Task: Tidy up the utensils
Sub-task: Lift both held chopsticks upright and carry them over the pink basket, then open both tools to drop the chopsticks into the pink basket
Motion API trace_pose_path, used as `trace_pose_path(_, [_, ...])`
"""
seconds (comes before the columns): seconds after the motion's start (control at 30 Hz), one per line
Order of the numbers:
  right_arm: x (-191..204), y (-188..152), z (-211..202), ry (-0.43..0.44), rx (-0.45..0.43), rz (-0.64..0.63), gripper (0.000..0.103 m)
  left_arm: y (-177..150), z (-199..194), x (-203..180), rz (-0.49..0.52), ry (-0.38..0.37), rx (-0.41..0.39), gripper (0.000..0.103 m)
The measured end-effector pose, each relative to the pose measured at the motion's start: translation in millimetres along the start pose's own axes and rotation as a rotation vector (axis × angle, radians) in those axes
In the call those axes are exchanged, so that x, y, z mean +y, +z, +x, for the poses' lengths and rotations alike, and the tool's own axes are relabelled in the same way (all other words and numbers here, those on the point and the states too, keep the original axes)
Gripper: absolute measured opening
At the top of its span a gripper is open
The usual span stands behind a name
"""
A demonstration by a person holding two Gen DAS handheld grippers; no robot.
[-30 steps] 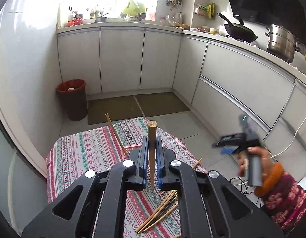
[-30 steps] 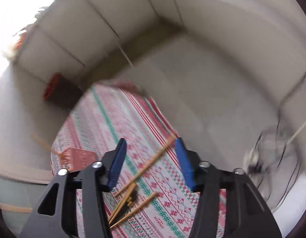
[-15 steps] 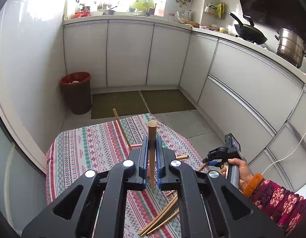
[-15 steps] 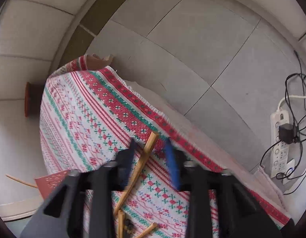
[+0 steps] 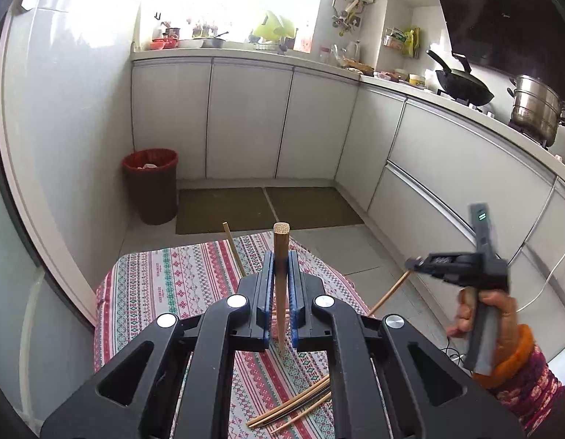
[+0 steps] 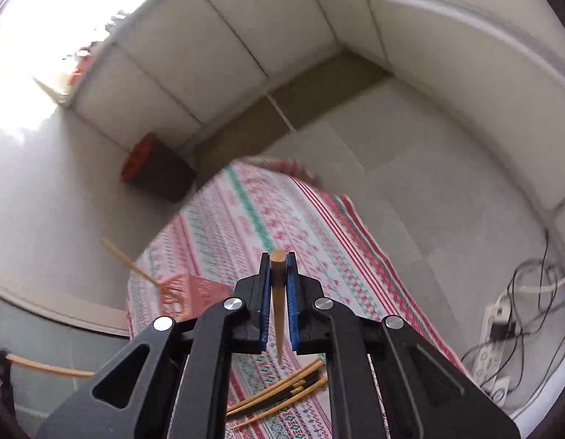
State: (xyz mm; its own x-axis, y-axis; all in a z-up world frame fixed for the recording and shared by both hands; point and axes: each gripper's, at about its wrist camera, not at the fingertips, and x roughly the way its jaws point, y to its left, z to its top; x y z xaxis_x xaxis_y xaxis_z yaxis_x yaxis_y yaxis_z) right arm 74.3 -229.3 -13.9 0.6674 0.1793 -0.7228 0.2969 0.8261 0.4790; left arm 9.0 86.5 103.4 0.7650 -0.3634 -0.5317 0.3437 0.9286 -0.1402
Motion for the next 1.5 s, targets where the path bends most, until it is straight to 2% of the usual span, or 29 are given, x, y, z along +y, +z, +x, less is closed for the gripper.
trace_pose_path(0.17, [41,15,-58,0.038,-0.153,-0.081,0.008,13,5,3,-0.036,0.017,-0.024,0.006])
trace_pose_path(0.3, [59,28,-84,0.127,-0.234,-0.078,0.008,26,19,3,-0.057,0.046,-0.049,0.006])
trace_pose_path(0.4, [63,32,-88,0.204,-0.252,-0.053,0.008,34,35,1,-0.064,0.067,-0.068,0.006])
trace_pose_path(0.5, [74,35,-81,0.228,-0.257,-0.070,0.008,36,54,1,-0.060,0.097,-0.078,0.006])
trace_pose_path(0.63, [89,38,-59,0.239,-0.236,-0.096,0.008,26,93,11,-0.092,0.098,-0.008,0.007])
trace_pose_path(0.67, [91,38,-53,0.235,-0.233,-0.106,0.008,22,102,14,-0.098,0.099,0.018,0.010])
trace_pose_path(0.77, [102,38,-32,0.222,-0.218,-0.138,0.008,17,111,21,-0.123,0.118,0.033,0.034])
trace_pose_path(0.97, [120,27,3,0.179,-0.185,-0.173,0.008,25,82,35,-0.172,0.150,-0.064,0.051])
trace_pose_path(1.17, [133,14,38,0.149,-0.153,-0.206,0.008,28,70,40,-0.183,0.160,-0.081,0.054])
trace_pose_path(1.27, [137,7,51,0.131,-0.150,-0.224,0.015,25,72,41,-0.175,0.170,-0.060,0.054])
trace_pose_path(1.4, [143,-1,50,0.080,-0.163,-0.271,0.029,22,72,40,-0.161,0.179,-0.048,0.054])
trace_pose_path(1.5, [147,-9,41,0.020,-0.185,-0.315,0.032,22,71,38,-0.155,0.180,-0.044,0.056])
